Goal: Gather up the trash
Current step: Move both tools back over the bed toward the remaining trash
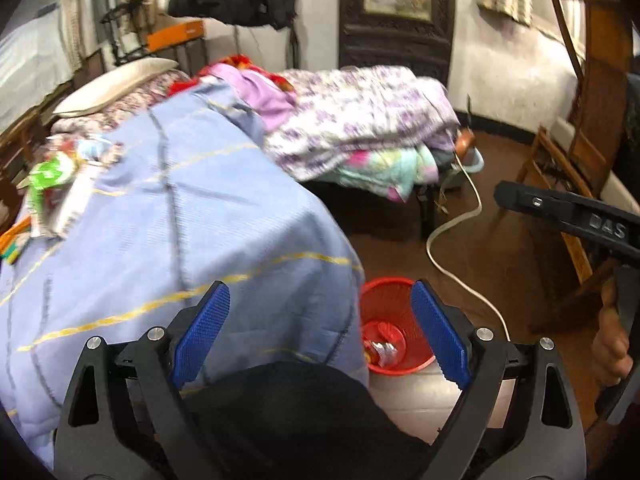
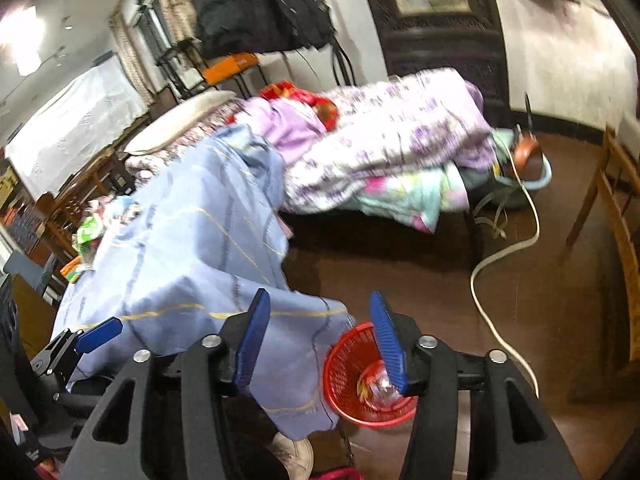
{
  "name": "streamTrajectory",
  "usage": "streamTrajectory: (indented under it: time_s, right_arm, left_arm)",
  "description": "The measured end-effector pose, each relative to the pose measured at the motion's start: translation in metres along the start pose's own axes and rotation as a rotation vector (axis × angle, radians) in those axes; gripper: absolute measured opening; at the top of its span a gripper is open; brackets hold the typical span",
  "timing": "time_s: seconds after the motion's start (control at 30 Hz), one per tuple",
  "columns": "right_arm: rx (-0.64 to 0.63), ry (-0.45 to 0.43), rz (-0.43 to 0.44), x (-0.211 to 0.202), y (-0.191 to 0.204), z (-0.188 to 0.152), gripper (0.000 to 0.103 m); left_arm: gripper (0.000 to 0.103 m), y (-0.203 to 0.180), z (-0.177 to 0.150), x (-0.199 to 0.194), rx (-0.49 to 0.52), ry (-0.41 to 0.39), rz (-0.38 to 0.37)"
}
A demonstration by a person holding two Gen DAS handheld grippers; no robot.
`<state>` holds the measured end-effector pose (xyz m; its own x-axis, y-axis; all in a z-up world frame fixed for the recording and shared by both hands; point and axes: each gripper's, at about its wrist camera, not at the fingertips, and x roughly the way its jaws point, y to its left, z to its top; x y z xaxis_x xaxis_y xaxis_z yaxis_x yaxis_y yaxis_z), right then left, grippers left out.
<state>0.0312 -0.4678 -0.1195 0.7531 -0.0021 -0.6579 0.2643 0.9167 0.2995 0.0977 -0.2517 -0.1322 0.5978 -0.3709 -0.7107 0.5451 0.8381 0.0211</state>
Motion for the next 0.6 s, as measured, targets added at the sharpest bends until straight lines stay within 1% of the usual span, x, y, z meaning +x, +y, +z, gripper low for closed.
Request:
streamTrajectory:
  time_s: [0.07,0.1,0.17,0.2,0.37,0.4,0.47,0.6]
  right_arm:
    - [-0.035,-0.041,0.010,-0.013,0.019,0.005,0.063]
    - [-0.050,-0.054,0.017,-0.017,0.028,0.006,0.064]
    - [-0.082,-0.069,0.040,-0.022,0.049,0.008,0.071]
    - [-0.098,-0.073,0.058,-0.022,0.061,0.009,0.072]
    - [-0.160,-0.044,0.143,-0.010,0.120,0.011,0.079]
    - [-0.167,-0.034,0.162,-0.006,0.132,0.011,0.079]
    - [-0.185,-0.017,0.203,0.004,0.157,0.011,0.081]
    - [-0.230,-0.025,0.224,0.023,0.199,0.007,0.083]
  left_arm:
    - [0.092,0.013,0.001,-0.014,-0.029,-0.028,0.028]
    - [0.093,0.023,0.000,-0.021,-0.050,-0.043,0.042]
    - [0.094,0.040,-0.002,-0.033,-0.085,-0.063,0.065]
    - [0.094,0.052,-0.004,-0.039,-0.103,-0.073,0.085]
    - [0.096,0.110,-0.015,-0.059,-0.194,-0.096,0.185]
    - [0.096,0.129,-0.018,-0.061,-0.228,-0.095,0.211]
    - [0.096,0.154,-0.022,-0.065,-0.274,-0.093,0.248]
    - [0.096,0.220,-0.033,-0.072,-0.377,-0.077,0.346]
